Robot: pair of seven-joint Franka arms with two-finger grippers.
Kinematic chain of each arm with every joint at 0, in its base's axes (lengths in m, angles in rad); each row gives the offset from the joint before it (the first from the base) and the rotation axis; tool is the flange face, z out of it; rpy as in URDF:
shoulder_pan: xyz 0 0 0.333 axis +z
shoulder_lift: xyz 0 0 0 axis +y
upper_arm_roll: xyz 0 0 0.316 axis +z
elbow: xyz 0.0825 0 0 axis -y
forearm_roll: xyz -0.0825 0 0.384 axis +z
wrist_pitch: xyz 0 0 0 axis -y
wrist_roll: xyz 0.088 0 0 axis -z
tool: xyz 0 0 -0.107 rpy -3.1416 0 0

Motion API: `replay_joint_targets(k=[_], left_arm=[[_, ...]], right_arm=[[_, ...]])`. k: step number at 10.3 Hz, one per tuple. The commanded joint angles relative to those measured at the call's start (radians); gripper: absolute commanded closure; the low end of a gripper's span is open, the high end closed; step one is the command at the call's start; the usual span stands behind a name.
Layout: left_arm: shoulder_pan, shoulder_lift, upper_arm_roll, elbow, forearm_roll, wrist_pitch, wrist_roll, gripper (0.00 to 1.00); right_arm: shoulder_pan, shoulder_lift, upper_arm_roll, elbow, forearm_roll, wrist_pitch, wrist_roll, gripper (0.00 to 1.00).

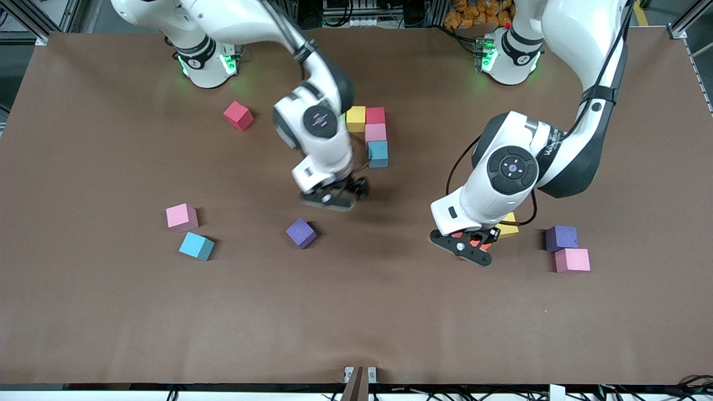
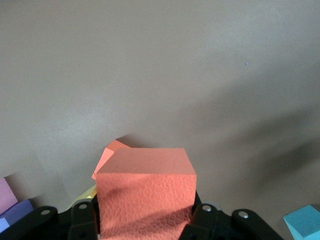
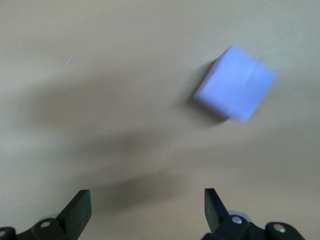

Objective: Form number 2 with 11 blocks
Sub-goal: 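Carry the orange cube to the row while the right gripper grasps blue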

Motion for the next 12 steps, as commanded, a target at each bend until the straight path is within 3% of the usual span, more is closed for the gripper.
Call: replay_joint_targets(k=[1, 5, 12], left_arm=[[-0.011, -0.020, -0.016, -0.019, -0.085, -0.003, -0.098, 0.93], [-0.089, -0.020, -0.027, -0.031, -0.089, -0.005, -0.305, 0.92], [-0.327, 0.012, -0.029, -0.062, -0.089, 0.024, -1.091, 0.92]], right_arm=[[-0.073, 0.001, 0.016, -0.012, -0.013, -0.002, 0.115, 0.00], [-0.156, 0.042, 0.016, -0.012, -0.005, 0.013, 0.311, 0.00], [-0.182, 0.118, 0.016, -0.013, -0.002, 0.113, 0.378, 0.00]])
